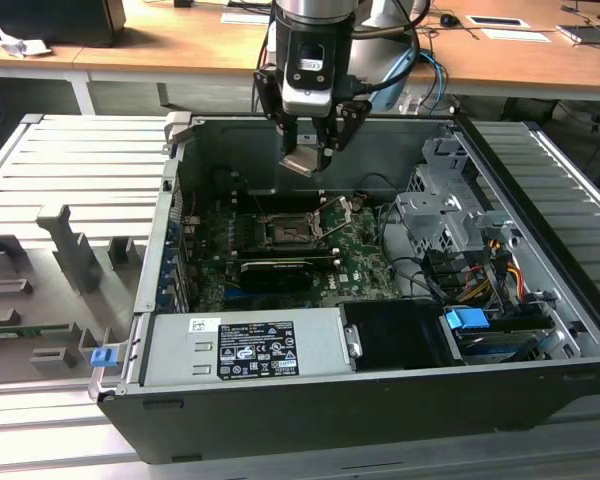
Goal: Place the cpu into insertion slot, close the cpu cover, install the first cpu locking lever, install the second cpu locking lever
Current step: 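Place the cpu into insertion slot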
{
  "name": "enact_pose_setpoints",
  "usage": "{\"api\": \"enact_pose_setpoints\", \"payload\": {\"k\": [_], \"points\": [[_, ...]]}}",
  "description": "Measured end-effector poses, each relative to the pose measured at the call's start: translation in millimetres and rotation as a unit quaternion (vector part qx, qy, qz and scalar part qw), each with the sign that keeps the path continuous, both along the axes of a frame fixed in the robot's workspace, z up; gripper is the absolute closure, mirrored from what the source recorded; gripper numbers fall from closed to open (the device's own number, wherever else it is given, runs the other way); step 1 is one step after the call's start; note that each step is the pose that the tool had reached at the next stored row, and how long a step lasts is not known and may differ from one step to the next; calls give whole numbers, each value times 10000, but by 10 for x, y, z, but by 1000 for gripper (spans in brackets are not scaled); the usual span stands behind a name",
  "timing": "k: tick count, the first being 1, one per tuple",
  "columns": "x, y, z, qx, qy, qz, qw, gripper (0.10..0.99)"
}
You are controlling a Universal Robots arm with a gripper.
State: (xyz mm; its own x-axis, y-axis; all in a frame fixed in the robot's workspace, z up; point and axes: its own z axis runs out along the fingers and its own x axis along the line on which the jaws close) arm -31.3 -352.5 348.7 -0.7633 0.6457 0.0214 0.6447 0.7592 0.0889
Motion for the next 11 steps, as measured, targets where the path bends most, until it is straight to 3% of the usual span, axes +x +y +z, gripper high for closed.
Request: {"api": "enact_pose_setpoints", "payload": {"k": [7, 11], "points": [[0, 0, -8, 0, 0, -442, 9990, 557], [0, 0, -23, 0, 0, -469, 9989, 557]]}}
